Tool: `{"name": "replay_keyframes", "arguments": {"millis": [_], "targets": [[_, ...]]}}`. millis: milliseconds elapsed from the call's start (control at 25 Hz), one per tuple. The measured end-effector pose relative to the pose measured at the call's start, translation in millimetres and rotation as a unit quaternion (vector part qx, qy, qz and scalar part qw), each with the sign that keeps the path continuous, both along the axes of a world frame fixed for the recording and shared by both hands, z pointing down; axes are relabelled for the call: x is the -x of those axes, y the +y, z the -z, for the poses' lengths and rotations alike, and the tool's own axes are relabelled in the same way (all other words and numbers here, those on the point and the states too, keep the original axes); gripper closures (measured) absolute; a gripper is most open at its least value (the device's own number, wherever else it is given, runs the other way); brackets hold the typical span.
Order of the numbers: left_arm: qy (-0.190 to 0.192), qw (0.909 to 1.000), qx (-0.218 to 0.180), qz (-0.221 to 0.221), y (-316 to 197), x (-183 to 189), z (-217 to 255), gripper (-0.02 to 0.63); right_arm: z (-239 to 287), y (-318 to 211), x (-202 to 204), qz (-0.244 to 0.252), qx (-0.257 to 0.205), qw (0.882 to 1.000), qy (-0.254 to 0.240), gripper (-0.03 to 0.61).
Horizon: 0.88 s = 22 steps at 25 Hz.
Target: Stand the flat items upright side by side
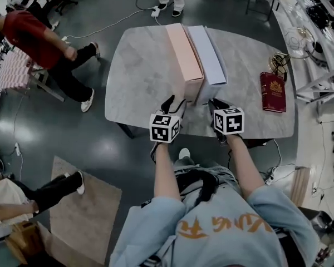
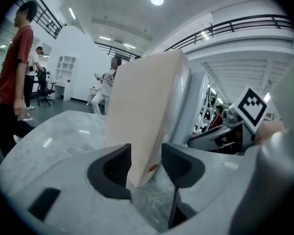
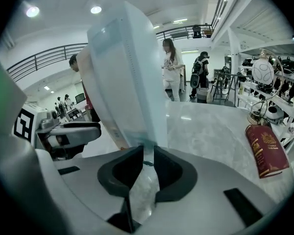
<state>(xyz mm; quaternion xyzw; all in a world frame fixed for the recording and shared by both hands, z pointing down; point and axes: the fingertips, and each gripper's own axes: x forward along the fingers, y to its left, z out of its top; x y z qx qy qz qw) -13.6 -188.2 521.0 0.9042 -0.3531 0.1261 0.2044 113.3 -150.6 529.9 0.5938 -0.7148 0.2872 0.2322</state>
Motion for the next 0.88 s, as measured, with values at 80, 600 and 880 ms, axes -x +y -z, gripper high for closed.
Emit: {"name": "replay_keyframes", "arguments": {"millis": [80,600,880], "targets": [[0.003,0.9998,0.0,0.017,7,5,3,0.448,-2,-3,1,0.004,-0.002,1.0,-0.006,0.511],[0.041,0.986,-0.045,0.155,73,10,63,0.601,39,14,7,0.062,-0.057,0.995,-0.047,0.575],[0.007,0.9773,-0.119,0.176,108,1,112,0.601,109,59,20,0.105,-0.196,0.968,-0.115,0.577]]}}
